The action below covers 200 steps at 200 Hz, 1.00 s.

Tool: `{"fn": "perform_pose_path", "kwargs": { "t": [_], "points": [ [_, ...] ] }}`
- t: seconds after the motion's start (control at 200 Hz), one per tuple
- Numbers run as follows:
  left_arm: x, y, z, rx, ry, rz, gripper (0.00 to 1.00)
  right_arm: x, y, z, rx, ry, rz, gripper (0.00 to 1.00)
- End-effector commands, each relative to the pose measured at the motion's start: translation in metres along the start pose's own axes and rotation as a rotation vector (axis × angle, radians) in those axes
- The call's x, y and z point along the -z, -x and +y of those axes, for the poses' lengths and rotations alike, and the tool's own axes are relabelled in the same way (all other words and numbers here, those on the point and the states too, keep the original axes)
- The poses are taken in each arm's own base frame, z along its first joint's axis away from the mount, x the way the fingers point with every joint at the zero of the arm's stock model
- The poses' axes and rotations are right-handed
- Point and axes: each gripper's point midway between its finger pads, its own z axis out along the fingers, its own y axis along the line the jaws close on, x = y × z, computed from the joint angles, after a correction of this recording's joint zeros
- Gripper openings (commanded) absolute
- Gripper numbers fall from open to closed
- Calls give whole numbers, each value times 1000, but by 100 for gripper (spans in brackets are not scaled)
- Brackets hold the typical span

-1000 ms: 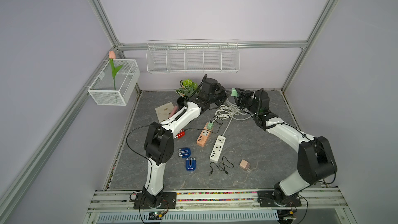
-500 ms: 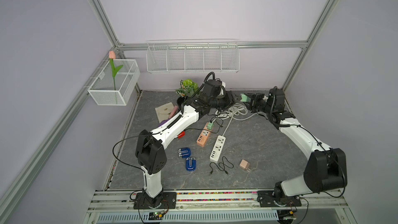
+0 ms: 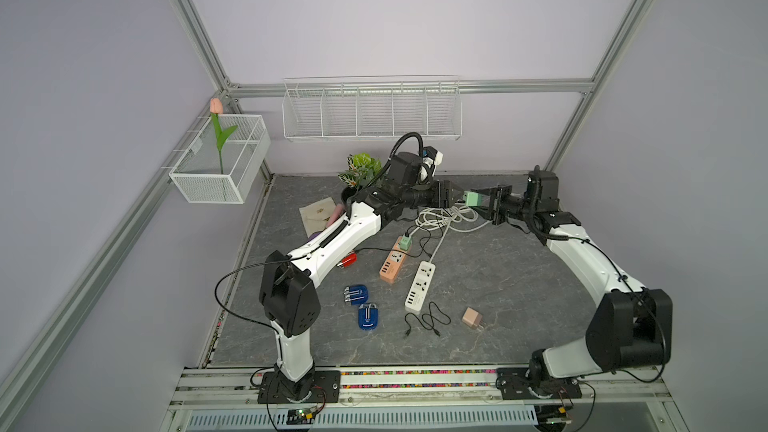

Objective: Charge the electric shaver
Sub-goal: Insert the charging cable into the plug.

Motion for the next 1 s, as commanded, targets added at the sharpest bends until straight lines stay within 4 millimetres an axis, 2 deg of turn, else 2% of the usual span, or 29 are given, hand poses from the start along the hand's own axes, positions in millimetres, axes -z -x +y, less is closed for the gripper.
{"fn": "perform_pose_path", "kwargs": {
  "t": [0.0, 0.29, 0.855, 0.995],
  "points": [
    [-11, 3, -10, -79, -74, -11, 69, 6, -18, 15, -7, 46, 73, 7],
    [-32, -7, -16, -71, -114, 8, 59, 8, -25, 19, -35, 72, 110, 7],
    [-45, -8, -17, -47, -130, 12, 28, 3, -31, 21, -90, 96, 129, 7],
    [-46, -4, -20, -44, -138, -2, 16, 0, -30, 17, -104, 93, 125, 7]
  ]
}}
